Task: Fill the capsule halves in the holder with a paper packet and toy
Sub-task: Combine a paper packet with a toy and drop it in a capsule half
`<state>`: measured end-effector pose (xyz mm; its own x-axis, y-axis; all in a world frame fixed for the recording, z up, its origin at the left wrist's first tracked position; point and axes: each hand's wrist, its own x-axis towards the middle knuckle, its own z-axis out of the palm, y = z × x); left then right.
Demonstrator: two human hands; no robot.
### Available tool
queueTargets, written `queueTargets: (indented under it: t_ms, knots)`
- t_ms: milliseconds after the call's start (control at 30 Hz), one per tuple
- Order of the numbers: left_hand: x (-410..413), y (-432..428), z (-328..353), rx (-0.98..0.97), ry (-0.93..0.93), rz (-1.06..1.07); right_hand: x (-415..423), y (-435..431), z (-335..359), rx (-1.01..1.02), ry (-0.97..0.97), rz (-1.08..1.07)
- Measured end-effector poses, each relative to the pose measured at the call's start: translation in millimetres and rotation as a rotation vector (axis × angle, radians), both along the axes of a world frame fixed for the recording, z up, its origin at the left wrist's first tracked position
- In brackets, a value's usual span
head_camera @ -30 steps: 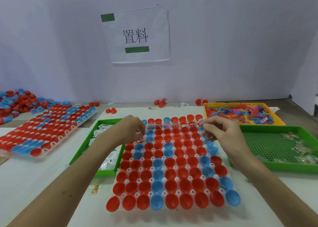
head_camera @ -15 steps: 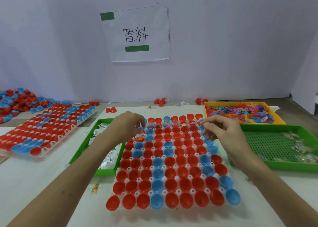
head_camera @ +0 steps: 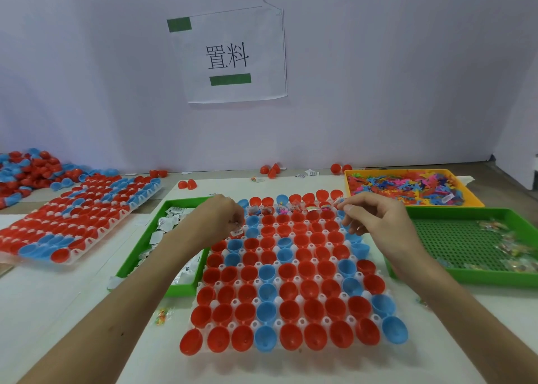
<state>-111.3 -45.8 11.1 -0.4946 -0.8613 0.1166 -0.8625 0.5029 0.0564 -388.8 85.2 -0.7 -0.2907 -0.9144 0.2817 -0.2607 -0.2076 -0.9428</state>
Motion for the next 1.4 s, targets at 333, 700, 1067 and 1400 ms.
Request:
queueTargets:
  t_ms: [333,700,1067,1400]
  knots:
    - [-2,-4,-5,0.010,-0.057,-0.025,0,0,0,0.004,-0.012,0.009]
    - [-10,-7,-11,-0.043,-0.083,0.022,-1,0,1,-0.011,-0.010,0.022]
    - [-11,-4,-6,0.027,0.017,0.040,-3,0,-1,-0.017,-0.020,0.032]
    - [-14,2,5,0.078,0.044,0.030,-4,-1,-1,-0.012,0.000,0.026]
